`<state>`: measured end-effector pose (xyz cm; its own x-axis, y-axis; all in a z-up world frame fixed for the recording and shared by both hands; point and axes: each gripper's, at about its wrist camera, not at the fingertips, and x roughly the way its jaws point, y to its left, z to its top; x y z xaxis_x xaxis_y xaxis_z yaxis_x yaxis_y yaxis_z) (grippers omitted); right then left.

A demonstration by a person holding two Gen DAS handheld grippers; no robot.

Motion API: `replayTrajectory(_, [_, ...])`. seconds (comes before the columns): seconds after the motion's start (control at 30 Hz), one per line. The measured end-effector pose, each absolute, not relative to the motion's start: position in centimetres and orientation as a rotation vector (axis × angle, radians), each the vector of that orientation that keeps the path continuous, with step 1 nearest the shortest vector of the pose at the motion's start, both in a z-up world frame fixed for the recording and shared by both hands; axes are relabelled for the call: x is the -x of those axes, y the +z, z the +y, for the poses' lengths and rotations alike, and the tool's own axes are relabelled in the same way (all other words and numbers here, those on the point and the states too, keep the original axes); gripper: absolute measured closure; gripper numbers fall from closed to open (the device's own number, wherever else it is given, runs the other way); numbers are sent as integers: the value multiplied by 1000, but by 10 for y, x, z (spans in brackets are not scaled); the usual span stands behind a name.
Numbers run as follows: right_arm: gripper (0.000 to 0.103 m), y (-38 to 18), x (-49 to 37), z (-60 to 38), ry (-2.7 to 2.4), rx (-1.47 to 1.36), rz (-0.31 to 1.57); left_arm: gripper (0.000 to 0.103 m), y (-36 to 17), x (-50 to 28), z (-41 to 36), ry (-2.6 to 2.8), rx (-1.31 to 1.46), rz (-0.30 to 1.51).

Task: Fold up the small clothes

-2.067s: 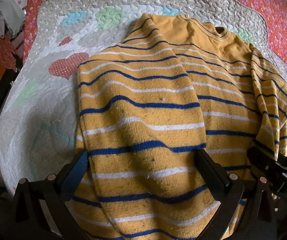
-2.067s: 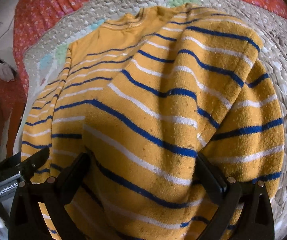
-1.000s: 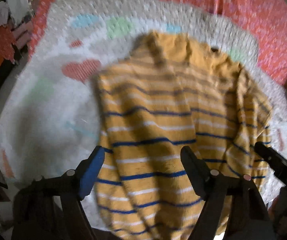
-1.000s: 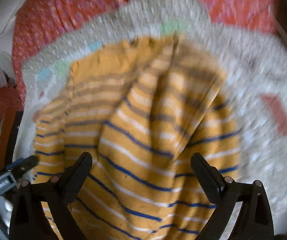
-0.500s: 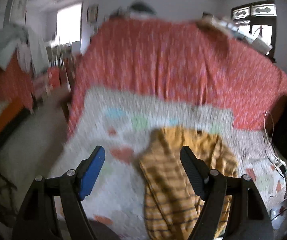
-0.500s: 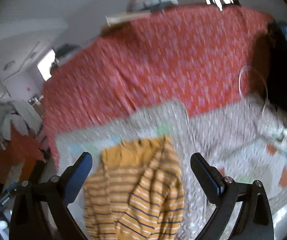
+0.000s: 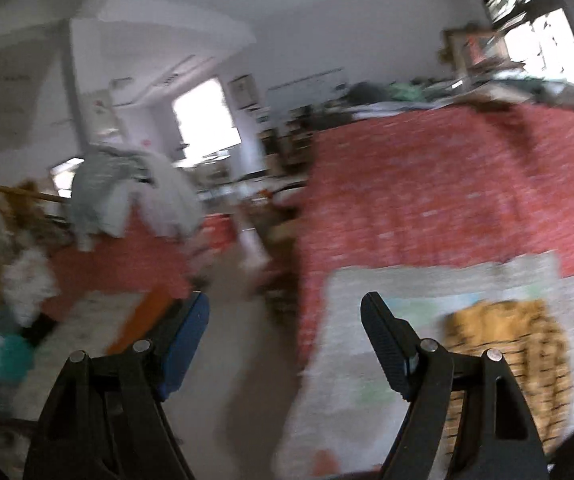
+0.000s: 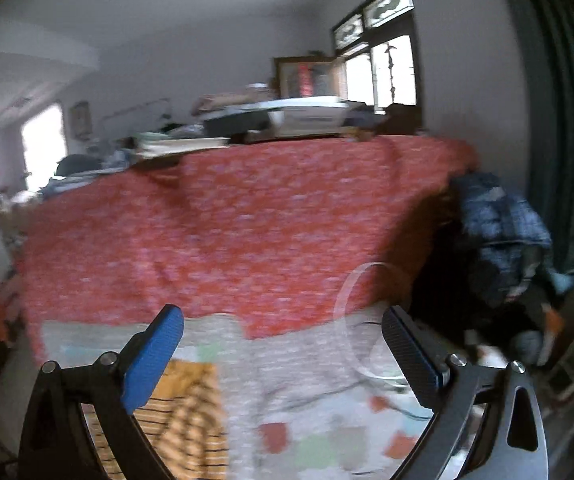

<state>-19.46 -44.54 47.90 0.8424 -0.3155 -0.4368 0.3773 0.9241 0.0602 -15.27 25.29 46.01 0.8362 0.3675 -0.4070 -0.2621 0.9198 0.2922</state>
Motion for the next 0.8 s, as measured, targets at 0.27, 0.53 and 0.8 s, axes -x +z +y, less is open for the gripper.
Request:
replayTrajectory(0.27, [0, 412, 174, -453, -344, -169, 529, 23, 432, 140, 305, 344, -54, 538])
replayTrajectory(0.53, [4, 197, 112, -361, -36, -349, 788, 23, 256, 85, 217, 11, 164, 754])
replayTrajectory(0.8, [19, 51, 62, -245, 124, -374, 979, 23, 118, 71, 94, -102, 66, 903])
